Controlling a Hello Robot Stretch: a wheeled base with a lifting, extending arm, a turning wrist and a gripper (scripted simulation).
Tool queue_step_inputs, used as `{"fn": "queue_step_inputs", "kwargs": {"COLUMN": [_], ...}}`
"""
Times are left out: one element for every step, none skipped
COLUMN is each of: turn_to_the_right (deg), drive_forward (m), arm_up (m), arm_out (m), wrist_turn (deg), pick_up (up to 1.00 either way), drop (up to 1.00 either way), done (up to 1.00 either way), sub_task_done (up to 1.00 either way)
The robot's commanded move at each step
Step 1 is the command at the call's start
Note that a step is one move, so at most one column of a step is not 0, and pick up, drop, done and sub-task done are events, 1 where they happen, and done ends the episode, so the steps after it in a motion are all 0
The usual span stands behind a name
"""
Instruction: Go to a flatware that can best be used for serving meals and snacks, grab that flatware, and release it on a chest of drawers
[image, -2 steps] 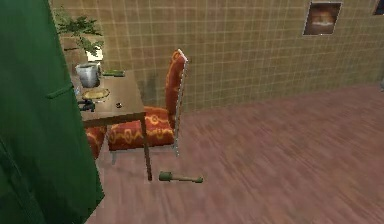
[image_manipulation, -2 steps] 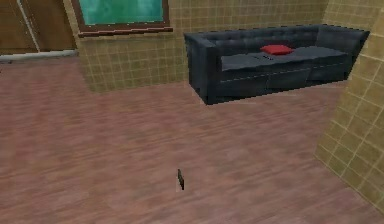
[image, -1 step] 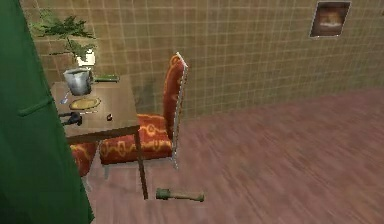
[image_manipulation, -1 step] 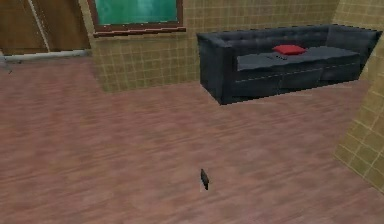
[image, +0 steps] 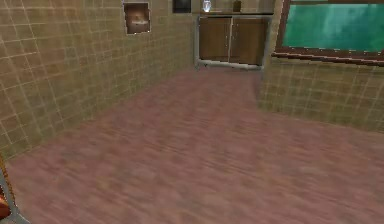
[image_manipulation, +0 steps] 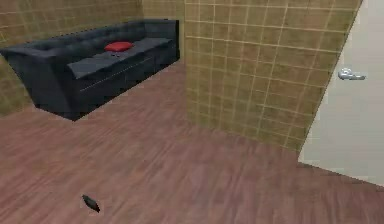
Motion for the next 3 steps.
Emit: {"fn": "queue_step_inputs", "kwargs": {"turn_to_the_right": [24.0,0.0,-45.0], "drive_forward": [0.00,0.25,0.00], "arm_up": [0.00,0.00,0.00], "arm_out": [0.00,0.00,0.00], "wrist_turn": [0.0,0.0,0.0], "pick_up": [0.00,0.00,0.00], "drop": [0.00,0.00,0.00], "done": [0.00,0.00,0.00], "sub_task_done": [0.00,0.00,0.00]}}
